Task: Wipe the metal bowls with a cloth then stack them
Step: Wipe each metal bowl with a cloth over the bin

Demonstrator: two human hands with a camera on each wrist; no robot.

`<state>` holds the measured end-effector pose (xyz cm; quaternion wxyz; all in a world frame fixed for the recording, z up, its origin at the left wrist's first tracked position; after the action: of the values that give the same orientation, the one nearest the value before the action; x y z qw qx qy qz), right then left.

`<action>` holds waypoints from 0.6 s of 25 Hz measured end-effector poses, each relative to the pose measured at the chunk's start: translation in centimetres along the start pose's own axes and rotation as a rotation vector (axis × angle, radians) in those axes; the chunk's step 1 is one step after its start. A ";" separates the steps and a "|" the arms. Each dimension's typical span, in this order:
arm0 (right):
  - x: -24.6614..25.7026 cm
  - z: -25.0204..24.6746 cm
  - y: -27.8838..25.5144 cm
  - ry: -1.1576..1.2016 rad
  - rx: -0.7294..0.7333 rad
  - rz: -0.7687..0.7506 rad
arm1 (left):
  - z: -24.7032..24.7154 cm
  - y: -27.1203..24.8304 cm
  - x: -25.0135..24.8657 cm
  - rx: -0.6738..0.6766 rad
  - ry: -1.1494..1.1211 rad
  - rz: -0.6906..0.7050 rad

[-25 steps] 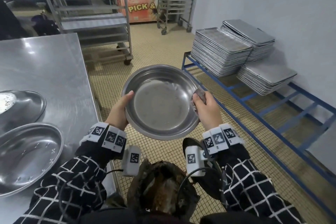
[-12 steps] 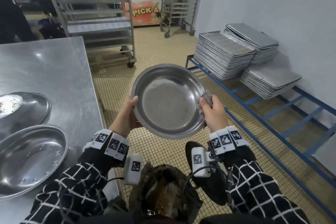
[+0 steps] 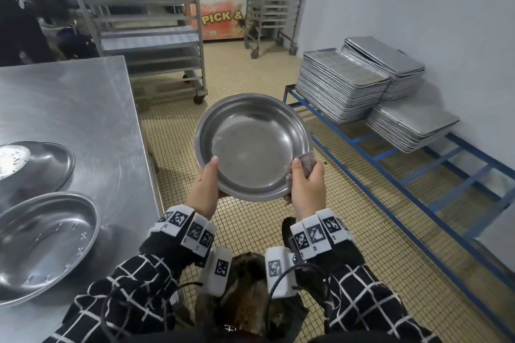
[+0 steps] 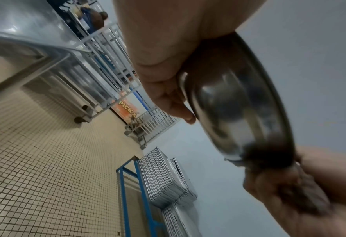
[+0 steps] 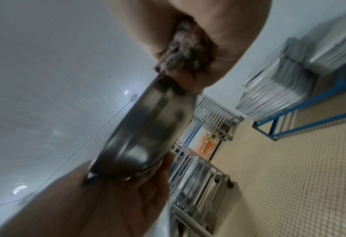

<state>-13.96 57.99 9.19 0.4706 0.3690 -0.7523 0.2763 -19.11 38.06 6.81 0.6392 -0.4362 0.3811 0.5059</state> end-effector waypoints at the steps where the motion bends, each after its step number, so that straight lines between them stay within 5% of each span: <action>1: -0.2 0.4 -0.2 0.035 -0.013 0.024 | 0.7 0.2 0.7 0.050 0.060 -0.032; 5: -0.5 1.0 -0.2 0.084 -0.050 0.045 | 3.0 -0.3 1.7 0.253 0.284 -0.081; 9: -0.7 -0.5 1.2 0.060 -0.034 0.038 | 2.0 0.0 0.6 0.264 0.208 -0.052; 15: 0.3 -2.7 3.8 -0.231 0.322 -0.114 | -0.6 0.9 -2.9 0.324 -0.070 -0.082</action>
<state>-15.80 62.17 10.33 0.3310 0.5107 -0.7254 0.3216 -20.55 36.67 9.18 0.7341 -0.3247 0.4172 0.4261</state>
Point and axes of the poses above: each hand's wrist, its own y-axis towards the middle knuckle, its own z-axis out of the palm, x = y × z, the point moved 7 cm from there along y, towards the middle knuckle, and after that the axes turned 15 degrees about -y, right-handed, at the moved point
